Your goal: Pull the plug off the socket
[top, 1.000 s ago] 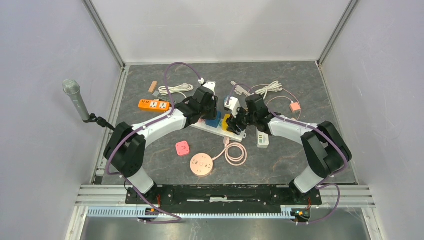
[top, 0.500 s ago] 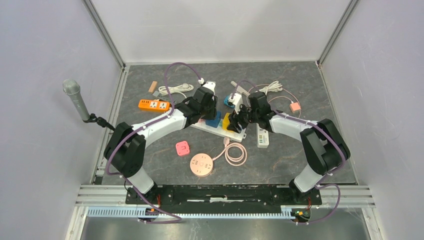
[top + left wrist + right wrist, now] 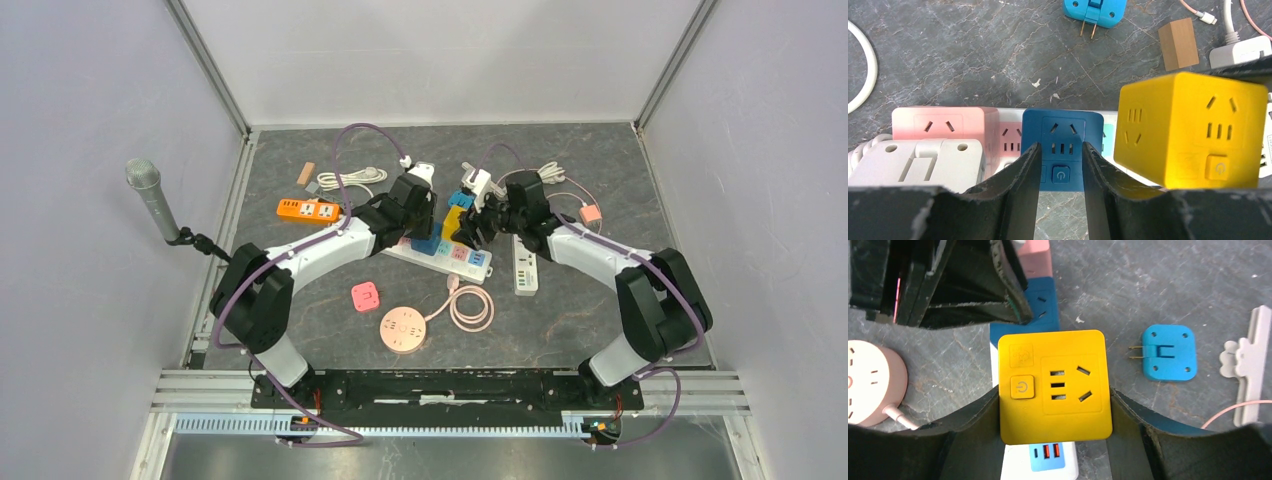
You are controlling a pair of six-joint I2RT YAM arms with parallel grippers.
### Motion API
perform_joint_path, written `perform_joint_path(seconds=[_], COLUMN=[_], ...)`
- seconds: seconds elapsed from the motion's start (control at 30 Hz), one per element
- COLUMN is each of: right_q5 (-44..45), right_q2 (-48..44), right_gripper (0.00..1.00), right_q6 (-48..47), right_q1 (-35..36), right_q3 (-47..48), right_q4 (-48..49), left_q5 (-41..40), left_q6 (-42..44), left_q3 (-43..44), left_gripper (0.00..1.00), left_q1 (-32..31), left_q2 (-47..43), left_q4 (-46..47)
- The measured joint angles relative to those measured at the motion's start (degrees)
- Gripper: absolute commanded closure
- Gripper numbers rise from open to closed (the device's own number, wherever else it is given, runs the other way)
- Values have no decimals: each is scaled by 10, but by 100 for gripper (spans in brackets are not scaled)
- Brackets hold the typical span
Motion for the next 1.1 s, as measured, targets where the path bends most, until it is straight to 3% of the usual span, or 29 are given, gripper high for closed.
perform_joint_path(seconds=[0.33,0.67,0.9,1.0,1.1], right_q5=[51,279,442,482,511], right_q2=[-16,-113,-102,-64,-9], right_gripper=[100,100,99,99,87], right_q6=[29,139,209,224,232], right_q1=[-9,-80,-148,-173,-181], right_q3=[4,-2,1,17,43], right_q4=[4,-25,-120,-154,-180], left_q5=[0,17,16,8,-7], left_q6=[0,25,36,37,37], left_q3=[24,142,207,207,198], left_gripper=[53,26,1,0,0], left_q1=[0,0,3,6,13], left_q2=[9,35,16,-8,-43], left_q4=[-27,-155,-160,-164,-163])
